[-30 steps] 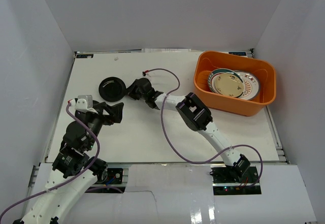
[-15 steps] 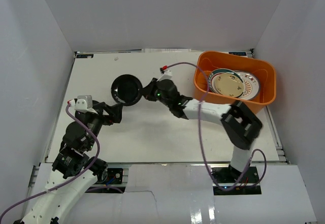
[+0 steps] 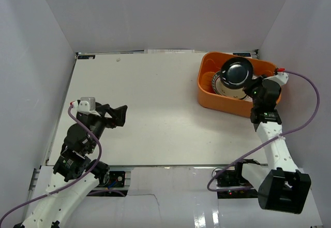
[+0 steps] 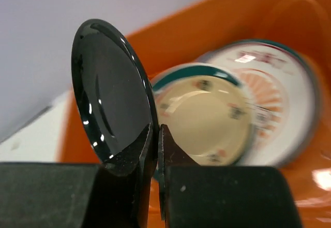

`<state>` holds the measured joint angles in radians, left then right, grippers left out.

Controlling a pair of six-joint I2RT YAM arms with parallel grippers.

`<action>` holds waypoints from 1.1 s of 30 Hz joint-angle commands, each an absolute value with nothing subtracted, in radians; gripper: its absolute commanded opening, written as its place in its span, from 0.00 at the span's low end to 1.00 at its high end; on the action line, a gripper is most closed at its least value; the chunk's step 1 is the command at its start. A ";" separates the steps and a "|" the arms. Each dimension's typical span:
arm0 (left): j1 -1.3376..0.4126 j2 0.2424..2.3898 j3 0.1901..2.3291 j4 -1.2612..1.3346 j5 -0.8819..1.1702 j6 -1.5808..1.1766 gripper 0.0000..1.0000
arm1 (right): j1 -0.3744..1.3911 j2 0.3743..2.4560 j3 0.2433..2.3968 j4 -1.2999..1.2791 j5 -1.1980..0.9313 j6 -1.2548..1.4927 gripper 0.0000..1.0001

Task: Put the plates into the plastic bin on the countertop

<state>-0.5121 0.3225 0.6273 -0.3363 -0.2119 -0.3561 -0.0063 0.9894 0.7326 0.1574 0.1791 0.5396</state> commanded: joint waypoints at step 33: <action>-0.506 0.336 0.704 -0.342 -0.271 -0.357 0.98 | 0.599 1.178 0.821 0.210 0.140 0.511 0.61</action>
